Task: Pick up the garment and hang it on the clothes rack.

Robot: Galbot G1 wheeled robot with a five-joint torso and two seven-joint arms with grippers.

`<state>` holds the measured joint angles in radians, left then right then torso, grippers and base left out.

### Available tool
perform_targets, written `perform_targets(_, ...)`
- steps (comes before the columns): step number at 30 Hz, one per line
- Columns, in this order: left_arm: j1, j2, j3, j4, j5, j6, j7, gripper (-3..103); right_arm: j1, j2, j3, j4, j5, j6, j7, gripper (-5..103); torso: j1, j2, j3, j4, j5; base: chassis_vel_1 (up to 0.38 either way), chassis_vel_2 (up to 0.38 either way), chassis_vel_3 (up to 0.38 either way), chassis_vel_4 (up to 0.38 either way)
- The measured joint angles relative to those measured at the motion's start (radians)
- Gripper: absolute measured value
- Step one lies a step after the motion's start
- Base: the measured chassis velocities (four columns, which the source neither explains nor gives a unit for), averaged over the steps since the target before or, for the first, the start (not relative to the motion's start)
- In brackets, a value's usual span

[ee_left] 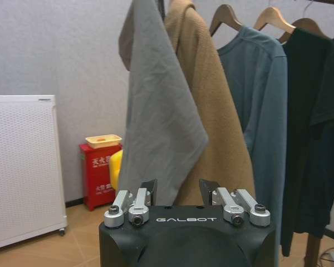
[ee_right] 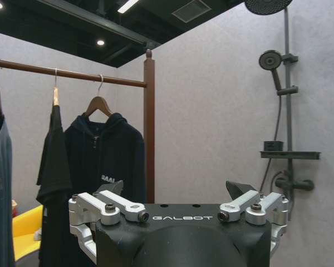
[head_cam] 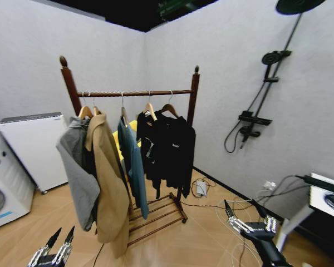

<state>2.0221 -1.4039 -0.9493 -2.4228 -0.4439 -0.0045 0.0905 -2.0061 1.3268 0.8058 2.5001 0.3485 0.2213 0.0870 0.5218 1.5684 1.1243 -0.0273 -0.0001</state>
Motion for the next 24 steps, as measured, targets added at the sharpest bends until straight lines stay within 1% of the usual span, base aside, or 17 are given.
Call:
perform_targets(4,0.0,0.0,0.0,0.0,0.0,0.0,0.0,46,0.0,0.0,0.0,0.0,0.0,0.0,0.0,100,-0.003,-0.006,-0.003,0.0001,0.0001,-0.074,-0.114,-0.119,-0.097)
perform_targets(9,0.0,0.0,0.0,0.0,0.0,0.0,0.0,46,0.0,0.0,0.0,0.0,0.0,0.0,0.0,100,-0.005,-0.012,-0.006,-0.0004,0.0001,-0.131,-0.127,-0.107,-0.124)
perform_targets(12,0.0,0.0,0.0,0.0,0.0,0.0,0.0,46,0.0,0.0,0.0,0.0,0.0,0.0,0.0,100,-0.009,-0.019,-0.01,0.0001,0.0003,-0.126,-0.124,-0.108,-0.129)
perform_targets(24,0.0,0.0,0.0,0.0,0.0,0.0,0.0,46,0.0,0.0,0.0,0.0,0.0,0.0,0.0,100,-0.016,-0.034,-0.017,0.0001,0.0002,-0.12,-0.132,-0.128,-0.127)
